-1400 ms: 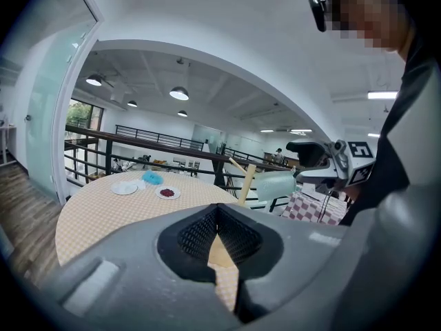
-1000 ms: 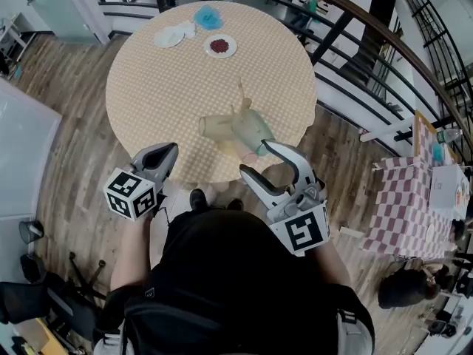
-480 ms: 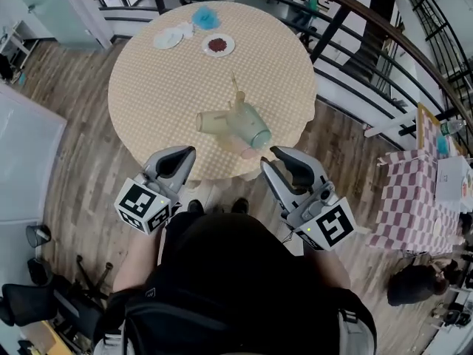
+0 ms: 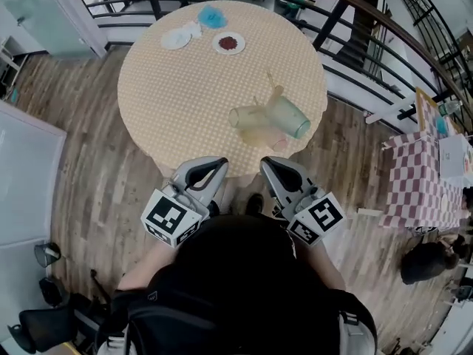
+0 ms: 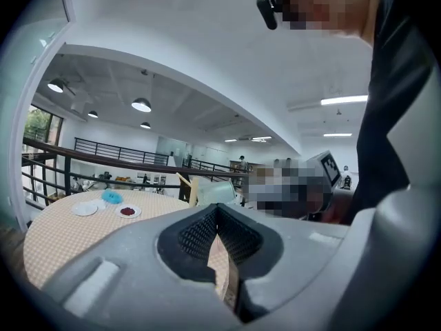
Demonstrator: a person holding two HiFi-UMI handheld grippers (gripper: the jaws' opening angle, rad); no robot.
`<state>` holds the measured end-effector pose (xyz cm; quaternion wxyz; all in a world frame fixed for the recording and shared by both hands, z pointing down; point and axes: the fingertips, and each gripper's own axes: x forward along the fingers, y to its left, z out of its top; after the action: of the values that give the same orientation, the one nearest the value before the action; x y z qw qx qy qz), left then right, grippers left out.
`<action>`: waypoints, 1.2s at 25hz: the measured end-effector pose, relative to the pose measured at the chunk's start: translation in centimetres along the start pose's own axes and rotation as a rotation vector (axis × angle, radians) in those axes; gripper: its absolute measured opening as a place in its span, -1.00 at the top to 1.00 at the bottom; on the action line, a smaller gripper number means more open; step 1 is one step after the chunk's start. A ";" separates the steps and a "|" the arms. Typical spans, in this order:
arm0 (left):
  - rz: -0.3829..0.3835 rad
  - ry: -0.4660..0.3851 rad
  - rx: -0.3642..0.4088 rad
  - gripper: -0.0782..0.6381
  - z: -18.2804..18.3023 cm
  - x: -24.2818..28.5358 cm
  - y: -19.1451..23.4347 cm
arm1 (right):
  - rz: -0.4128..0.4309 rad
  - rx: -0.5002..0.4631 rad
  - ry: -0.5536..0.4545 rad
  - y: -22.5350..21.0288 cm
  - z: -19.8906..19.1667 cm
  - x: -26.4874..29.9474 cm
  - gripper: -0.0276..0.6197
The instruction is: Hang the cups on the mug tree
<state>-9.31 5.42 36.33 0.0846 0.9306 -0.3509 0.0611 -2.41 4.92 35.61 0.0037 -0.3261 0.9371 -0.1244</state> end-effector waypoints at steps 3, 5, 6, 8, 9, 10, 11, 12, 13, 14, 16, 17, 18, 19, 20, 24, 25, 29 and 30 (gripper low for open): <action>0.011 0.016 -0.010 0.76 -1.4 -1.6 0.8 | -0.008 -0.010 0.050 2.6 -1.8 1.3 0.87; 0.033 0.010 -0.023 0.76 -1.5 -2.1 1.4 | 0.004 -0.062 0.094 4.0 -2.9 1.5 0.87; 0.047 0.000 -0.032 0.76 -1.4 -2.3 1.4 | 0.019 -0.072 0.114 4.6 -3.3 1.5 0.87; 0.075 -0.026 -0.032 0.76 -1.0 -2.8 1.2 | 0.061 -0.067 0.131 5.3 -3.8 1.5 0.87; 0.086 -0.035 -0.026 0.76 -0.7 -2.9 1.0 | 0.078 -0.067 0.132 5.4 -3.8 1.6 0.87; 0.094 -0.042 -0.021 0.76 -0.5 -2.9 0.9 | 0.090 -0.074 0.130 5.4 -3.6 1.6 0.87; 0.102 -0.046 -0.020 0.76 -0.2 -3.0 0.8 | 0.094 -0.091 0.127 5.4 -3.3 1.5 0.87; 0.110 -0.051 -0.018 0.76 0.0 -3.1 0.7 | 0.092 -0.118 0.122 5.3 -2.9 1.3 0.87; 0.122 -0.056 -0.012 0.76 0.3 -3.2 0.7 | 0.085 -0.150 0.113 5.3 -2.5 1.0 0.87; 0.134 -0.058 -0.002 0.76 0.4 -3.3 0.6 | 0.076 -0.180 0.102 5.3 -2.0 0.7 0.87; 0.148 -0.056 0.007 0.76 0.5 -2.9 0.4 | 0.065 -0.204 0.079 4.8 -1.3 0.2 0.88; 0.145 -0.055 0.004 0.76 0.4 -2.5 0.1 | 0.067 -0.198 0.070 4.5 -1.1 -0.1 0.88; 0.139 -0.054 0.002 0.76 0.4 -2.1 -0.3 | 0.073 -0.190 0.066 4.2 -1.0 -0.4 0.88; 0.134 -0.053 0.006 0.76 0.4 -1.9 -0.6 | 0.079 -0.182 0.064 4.0 -1.1 -0.5 0.88; 0.134 -0.051 0.014 0.76 0.6 -1.7 -0.8 | 0.083 -0.176 0.064 3.9 -1.1 -0.6 0.88; 0.141 -0.035 0.028 0.76 0.9 -1.8 -0.9 | 0.093 -0.162 0.050 3.5 -1.0 -0.8 0.88; 0.140 -0.035 0.033 0.76 1.0 -1.7 -1.1 | 0.093 -0.160 0.047 3.5 -1.0 -0.9 0.88; 0.134 -0.034 0.049 0.76 1.1 -1.2 -1.9 | 0.102 -0.166 0.044 3.3 -0.9 -1.4 0.88; 0.136 -0.032 0.049 0.77 1.1 -1.2 -2.0 | 0.105 -0.165 0.043 3.3 -0.9 -1.5 0.88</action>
<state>-8.86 7.45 34.85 0.0519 0.9071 -0.4132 0.0606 -3.35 8.52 35.63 -0.0370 -0.2731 0.9598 -0.0534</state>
